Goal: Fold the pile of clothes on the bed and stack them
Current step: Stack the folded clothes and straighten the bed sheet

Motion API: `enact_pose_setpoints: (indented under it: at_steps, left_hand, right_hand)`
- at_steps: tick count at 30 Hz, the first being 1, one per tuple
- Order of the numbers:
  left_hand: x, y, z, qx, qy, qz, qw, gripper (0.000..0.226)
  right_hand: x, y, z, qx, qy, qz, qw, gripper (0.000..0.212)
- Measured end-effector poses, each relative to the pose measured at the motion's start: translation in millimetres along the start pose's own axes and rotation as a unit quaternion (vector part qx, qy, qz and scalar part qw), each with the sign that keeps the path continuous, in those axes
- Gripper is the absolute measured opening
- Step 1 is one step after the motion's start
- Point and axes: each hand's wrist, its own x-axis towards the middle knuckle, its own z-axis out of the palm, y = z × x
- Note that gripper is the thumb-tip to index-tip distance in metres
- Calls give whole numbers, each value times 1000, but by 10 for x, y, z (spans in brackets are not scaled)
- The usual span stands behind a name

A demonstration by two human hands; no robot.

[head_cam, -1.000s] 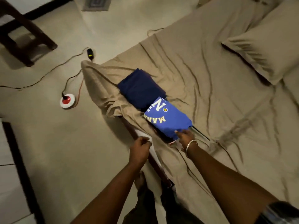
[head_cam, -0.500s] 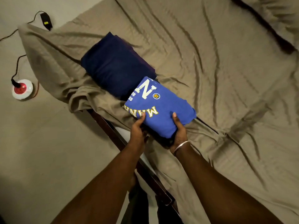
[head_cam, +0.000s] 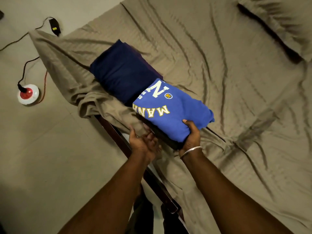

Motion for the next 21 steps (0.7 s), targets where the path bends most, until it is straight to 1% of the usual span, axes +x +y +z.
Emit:
enact_pose_setpoints:
  at_steps: [2,3,4,5,6,7,8,9,10,11,12,14,15,17,18,20,21]
  left_hand:
    - [-164,-1,-18,-54,1,-28,998,93]
    - [-299,20,-14,-78,-10,-35,996,101]
    - [-518,51,6,-92,-32,-39,994,103]
    - [-685,71,2,-112,-50,-39,992,102]
    - [-870,87,-30,-119,-54,-32,991,99]
    - [-1036,132,-75,-130,-58,-14,990,96]
    - [-1220,220,-126,-125,-66,7,990,95]
    - [-1424,323,-183,-124,-81,24,989,97]
    - [-1693,429,-298,-113,-88,34,989,99]
    - [-1877,515,-414,-97,-102,47,989,99]
    - [-1994,629,-493,-68,-124,50,989,98]
    - [-2480,846,-793,-34,-173,56,983,98]
    - [-2691,924,-916,-13,-186,54,981,98]
    - [-3178,976,-1180,25,-194,90,977,87]
    - [-3440,963,-1337,23,-200,118,972,80]
    - [-3766,901,-1562,23,-180,175,968,74]
    - [-4030,853,-1814,1,-157,216,964,73]
  right_hand:
    - [-332,-256,120,-5,-21,32,999,62]
    - [-523,-400,174,2,-47,57,997,50]
    - [-739,-557,209,0,-70,79,994,39]
    - [-911,-681,223,2,-88,94,992,33]
    - [-1087,-791,226,-1,-101,109,989,35]
    - [-1239,-887,239,-7,-122,124,985,47]
    - [-1388,-989,284,-25,-142,148,978,63]
    - [-1534,-1078,354,-46,-154,174,971,74]
    - [-1783,-1166,448,-82,-179,189,962,77]
    - [-1913,-1208,488,-113,-205,188,954,74]
    - [-1963,-1241,525,-140,-226,180,947,65]
    - [-2298,-1267,662,-184,-264,179,930,41]
    - [-2446,-1260,725,-198,-276,185,922,36]
    - [-2748,-1150,865,-258,-311,182,896,32]
    - [-2914,-1059,945,-294,-335,181,877,33]
    - [-3137,-914,1069,-336,-368,196,844,35]
    - [-3376,-759,1200,-365,-395,205,817,32]
